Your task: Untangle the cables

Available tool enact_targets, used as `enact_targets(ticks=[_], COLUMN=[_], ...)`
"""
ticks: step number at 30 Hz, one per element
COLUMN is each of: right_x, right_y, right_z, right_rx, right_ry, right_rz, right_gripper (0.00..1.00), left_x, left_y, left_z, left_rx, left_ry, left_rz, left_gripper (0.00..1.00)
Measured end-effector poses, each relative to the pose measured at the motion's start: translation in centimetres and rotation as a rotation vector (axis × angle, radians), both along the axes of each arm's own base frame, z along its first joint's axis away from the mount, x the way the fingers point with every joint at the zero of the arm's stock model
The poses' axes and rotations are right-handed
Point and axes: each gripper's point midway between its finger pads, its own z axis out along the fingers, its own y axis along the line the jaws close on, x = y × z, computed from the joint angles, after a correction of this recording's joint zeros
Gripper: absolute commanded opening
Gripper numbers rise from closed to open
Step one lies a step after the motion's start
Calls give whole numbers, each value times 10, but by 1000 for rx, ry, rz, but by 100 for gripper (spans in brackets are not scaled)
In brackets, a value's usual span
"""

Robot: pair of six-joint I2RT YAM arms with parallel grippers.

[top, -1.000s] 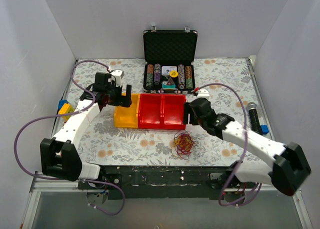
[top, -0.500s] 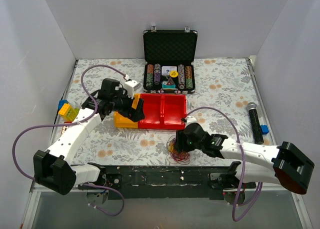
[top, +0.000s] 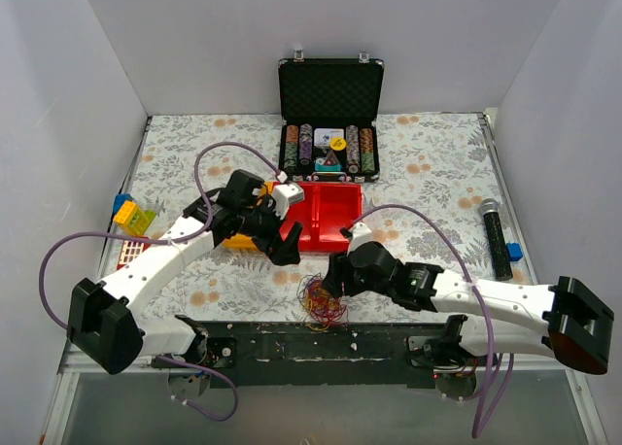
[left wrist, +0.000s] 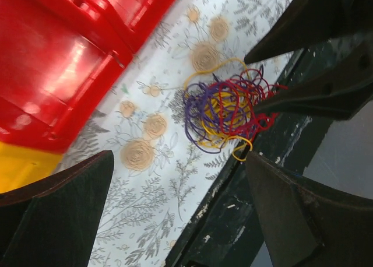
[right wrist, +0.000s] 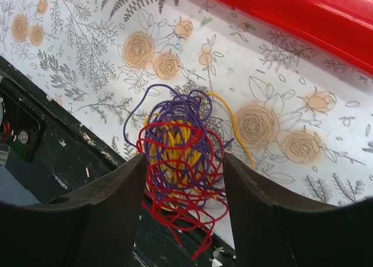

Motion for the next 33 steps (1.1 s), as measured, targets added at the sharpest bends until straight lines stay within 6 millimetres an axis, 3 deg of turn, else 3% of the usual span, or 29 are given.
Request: enact_targets(ticks=[7,13,18,29,33], right_x=[-7,-11,-12,-20,-22], right_y=[-22,-30,-31,-46,-51], right_z=[-10,-23,-26,-50,-54], right_rx=[3,-27,-29,-83,-97], right_ry=[4,28,33,57,63], right_rz=[-28,-37,-41,-45,-47], right_gripper=[50,45,41,36,36], left_x=[-42,-68,-65,-41,-40], left_y=[-12,-17,-27,-35,-37], left_z=[-51,-90,-98,-113,-113], left_rx=[72,145,150,170,162], left_ry=[143,250,239,173,175], left_rz=[-116,-164,-166,-113,-109], left_gripper=[88,74,64,57,38])
